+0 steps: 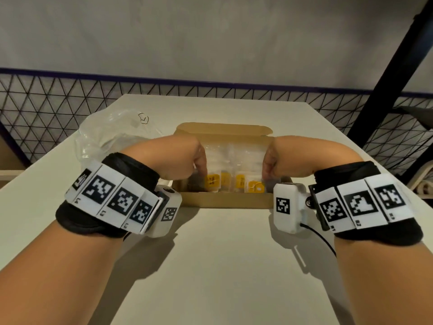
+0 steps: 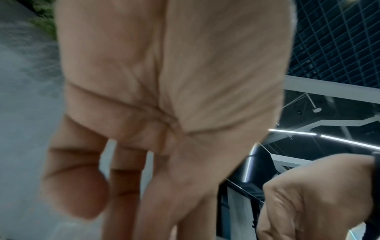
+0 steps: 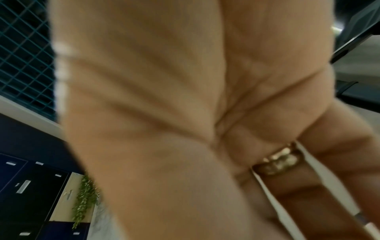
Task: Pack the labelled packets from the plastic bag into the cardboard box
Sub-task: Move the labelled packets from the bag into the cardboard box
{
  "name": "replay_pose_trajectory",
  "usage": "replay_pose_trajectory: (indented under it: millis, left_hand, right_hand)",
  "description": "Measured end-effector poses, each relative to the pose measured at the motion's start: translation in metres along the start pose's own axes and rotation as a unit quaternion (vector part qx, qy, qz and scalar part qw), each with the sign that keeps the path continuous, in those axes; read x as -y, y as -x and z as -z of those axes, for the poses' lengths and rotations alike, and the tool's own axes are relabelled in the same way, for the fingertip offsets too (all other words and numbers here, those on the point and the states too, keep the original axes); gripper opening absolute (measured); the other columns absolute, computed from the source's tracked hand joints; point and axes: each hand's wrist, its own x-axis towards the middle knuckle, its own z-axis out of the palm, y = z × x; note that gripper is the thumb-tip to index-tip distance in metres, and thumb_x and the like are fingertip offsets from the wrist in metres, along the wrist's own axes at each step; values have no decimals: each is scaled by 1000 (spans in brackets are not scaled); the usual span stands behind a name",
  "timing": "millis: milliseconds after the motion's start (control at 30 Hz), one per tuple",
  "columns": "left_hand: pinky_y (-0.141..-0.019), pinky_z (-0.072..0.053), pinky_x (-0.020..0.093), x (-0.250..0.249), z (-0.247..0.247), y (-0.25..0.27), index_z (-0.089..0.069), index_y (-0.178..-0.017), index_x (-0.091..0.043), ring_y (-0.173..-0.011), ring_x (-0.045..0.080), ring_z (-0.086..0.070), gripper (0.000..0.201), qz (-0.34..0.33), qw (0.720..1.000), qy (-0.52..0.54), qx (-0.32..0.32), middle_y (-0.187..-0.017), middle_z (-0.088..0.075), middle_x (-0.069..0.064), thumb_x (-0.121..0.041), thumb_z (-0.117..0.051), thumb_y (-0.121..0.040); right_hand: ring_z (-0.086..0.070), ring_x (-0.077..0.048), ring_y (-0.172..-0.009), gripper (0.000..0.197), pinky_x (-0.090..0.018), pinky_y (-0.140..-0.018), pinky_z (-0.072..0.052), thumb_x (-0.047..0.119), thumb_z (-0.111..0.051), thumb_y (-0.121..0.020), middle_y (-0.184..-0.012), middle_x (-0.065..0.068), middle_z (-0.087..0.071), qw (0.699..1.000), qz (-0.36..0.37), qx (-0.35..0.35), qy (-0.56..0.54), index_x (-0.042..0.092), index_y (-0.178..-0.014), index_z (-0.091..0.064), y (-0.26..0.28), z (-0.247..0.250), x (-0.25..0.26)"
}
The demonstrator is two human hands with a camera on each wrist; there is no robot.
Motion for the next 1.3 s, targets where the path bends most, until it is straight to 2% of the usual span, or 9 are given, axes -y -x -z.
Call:
replay_pose_trajectory:
  millis: [200, 300, 533, 700, 833, 967, 1133, 1233, 1300]
  left_hand:
    - [-72, -39, 24, -6, -9, -7, -62, -83, -23, -97, 19, -55, 34, 28, 997, -17, 74, -110, -60, -1, 4, -43, -86]
    - [-79, -46, 31, -4, -9, -6, -62, -105, -11, -92, 23, -59, 20, 67, 997, -34, 22, -104, -64, 5, -10, -51, -89]
    - [-74, -35, 21, -11, 6, 5, -68, -90, -31, -93, 10, -42, 19, 26, 999, -28, -22, -100, -43, -10, -14, -62, -84]
    - [-59, -41, 13, -24, 5, 5, -67, -96, -31, -64, -5, -55, 30, 18, 997, 53, 59, -84, -60, -18, -9, -47, -92]
    - [-93, -49, 29, -27, -3, 3, -64, -116, -23, -96, 11, -58, 46, 33, 990, 4, 134, -106, -62, -10, 1, -34, -91]
    - [-97, -46, 30, -26, -4, 1, -58, -126, -25, -104, 15, -54, 49, 41, 988, -32, 142, -119, -59, -6, 0, -33, -92]
    - [-69, -45, 17, -21, 1, 3, -62, -119, -25, -76, 5, -54, 38, 61, 990, 7, 123, -105, -62, -9, -7, -40, -94]
    - [-79, -46, 21, -13, 10, 7, -67, -107, -25, -85, 7, -59, 28, 82, 992, 57, 83, -96, -67, -10, -12, -48, -92]
    - [-73, -46, 21, -5, 17, 12, -67, -97, -24, -76, 5, -60, 19, 102, 990, 89, 40, -84, -67, -9, -14, -51, -91]
  right_hand:
    - [-61, -22, -100, 24, -36, -93, -50, 11, -55, -87, -107, -1, -67, 996, -9, 71, 48, 14, -104, -72, -7, -8, 9]
    - [-59, -22, -104, 25, -36, -95, -48, 17, -55, -89, -113, -2, -65, 994, -12, 88, 62, 13, -110, -68, -8, -7, 8]
    - [-60, -19, -93, 26, -28, -79, -47, 16, -55, -85, -111, -8, -66, 997, -15, 38, 65, 10, -106, -70, -1, 0, 10]
    - [-57, -16, -83, 24, -29, -79, -48, 19, -53, -89, -81, 3, -61, 998, -6, 70, -1, 11, -106, -69, 1, -3, 19]
    - [-52, -15, -78, 22, -27, -72, -43, 24, -50, -91, -78, 4, -57, 995, -25, 93, 12, 16, -97, -70, -4, -10, 20]
    - [-50, -15, -72, 24, -26, -66, -41, 28, -51, -91, -79, 1, -56, 994, -49, 102, 8, 15, -99, -69, -7, -11, 17]
    - [-52, -17, -88, 24, -26, -75, -42, 26, -52, -90, -95, 2, -58, 994, -46, 102, 2, 18, -107, -67, -3, -8, 17]
    - [-55, -17, -93, 23, -27, -81, -44, 23, -52, -91, -94, 3, -59, 994, -36, 104, -7, 19, -108, -67, -1, -7, 17]
    - [-58, -18, -92, 20, -27, -81, -47, 22, -54, -91, -93, 0, -64, 994, -35, 101, -31, 18, -104, -69, -1, -6, 17]
